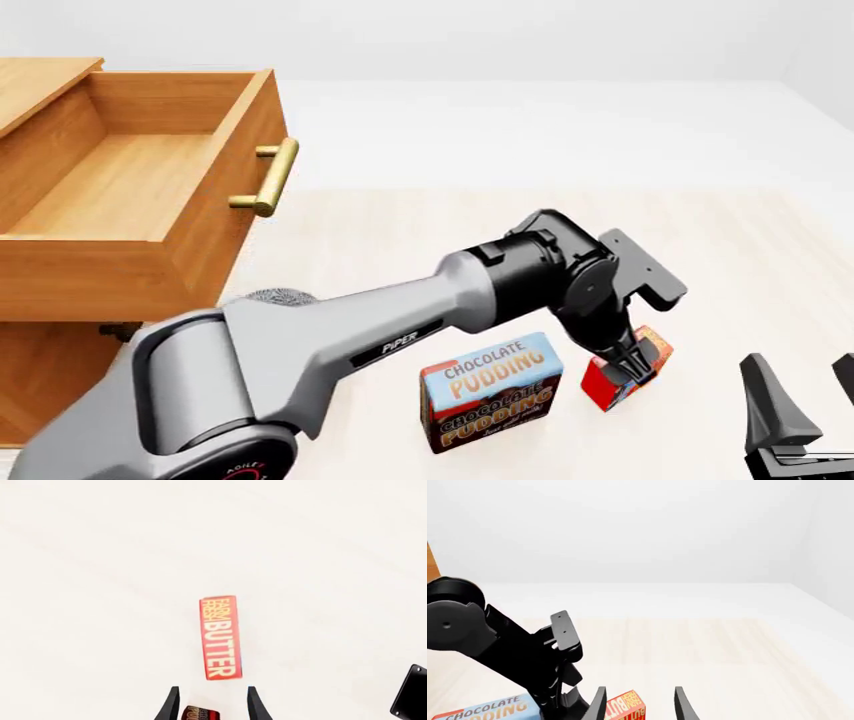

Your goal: Put the butter at the back in the top drawer of the cabinet and close it.

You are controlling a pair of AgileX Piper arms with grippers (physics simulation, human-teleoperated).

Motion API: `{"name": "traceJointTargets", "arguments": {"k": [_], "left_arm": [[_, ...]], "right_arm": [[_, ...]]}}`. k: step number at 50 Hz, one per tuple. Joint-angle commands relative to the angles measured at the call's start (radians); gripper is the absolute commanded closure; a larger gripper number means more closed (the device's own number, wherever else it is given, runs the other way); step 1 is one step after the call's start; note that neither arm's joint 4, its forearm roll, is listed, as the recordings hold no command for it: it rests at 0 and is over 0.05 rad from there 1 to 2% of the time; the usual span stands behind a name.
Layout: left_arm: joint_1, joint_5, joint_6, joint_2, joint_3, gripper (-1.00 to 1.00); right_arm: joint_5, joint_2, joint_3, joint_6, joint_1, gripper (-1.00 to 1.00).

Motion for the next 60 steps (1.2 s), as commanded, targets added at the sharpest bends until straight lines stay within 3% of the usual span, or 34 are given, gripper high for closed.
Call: {"name": "traceJointTargets", "arguments": {"k": [1,60], "left_arm": [[-0.005,0.010,0.003,0.029,-0.030,-1.00],[-0.011,0.026,0.020,0.096,-0.084,-1.00]], "right_arm": [[0.000,0.000,0.000,0.000,0.000,-1.00],[0.000,0.000,0.000,0.000,0.000,-1.00]]}}
